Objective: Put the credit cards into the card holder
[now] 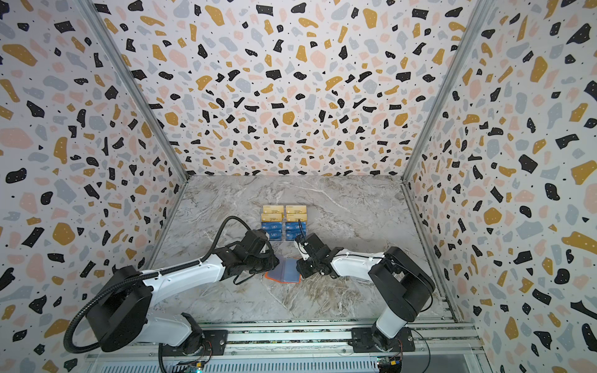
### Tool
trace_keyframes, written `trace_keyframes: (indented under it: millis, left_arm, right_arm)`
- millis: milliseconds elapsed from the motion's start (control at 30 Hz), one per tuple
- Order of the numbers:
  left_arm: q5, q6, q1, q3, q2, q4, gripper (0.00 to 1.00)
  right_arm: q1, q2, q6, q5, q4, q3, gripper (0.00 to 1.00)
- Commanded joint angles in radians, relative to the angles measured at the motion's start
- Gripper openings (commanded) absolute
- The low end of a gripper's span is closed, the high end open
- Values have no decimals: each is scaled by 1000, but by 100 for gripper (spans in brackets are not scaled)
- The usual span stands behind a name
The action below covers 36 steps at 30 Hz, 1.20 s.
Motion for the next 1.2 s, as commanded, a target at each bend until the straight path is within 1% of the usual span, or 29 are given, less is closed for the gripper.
trace_keyframes:
  millis: [0,167,300,367,467,567,667,833,1067,1167]
  left_arm:
    - [10,74,2,-26,0,-14,20]
    - [12,74,2,-61,-21,-3,20]
    - [17,82,4,-90,-14,14,20]
    - [18,85,4,-87,-16,25,20]
    - [21,87,4,-72,-23,32,20]
    - [30,99,4,-49,-26,26,21]
    - [42,105,5,-37,-33,21,21]
    - [33,103,4,-32,-67,12,22]
    - [36,98,5,-58,-70,36,22]
    - [33,97,5,-77,-69,41,22]
  right_arm:
    - [-5,-50,-2,-26,-53,19,44]
    - [-42,-82,-26,-131,-30,26,50]
    - [-122,-101,-76,-310,-21,60,47]
    - [-144,-115,-107,-340,-33,92,47]
    - [-153,-94,-202,-339,-99,191,47]
    - [-163,-22,-312,-343,-196,320,47]
    - [-180,54,-371,-335,-260,433,47]
    - [-196,138,-423,-285,-324,554,45]
    - [-200,229,-478,-282,-362,651,38]
    - [-200,276,-492,-286,-390,699,37]
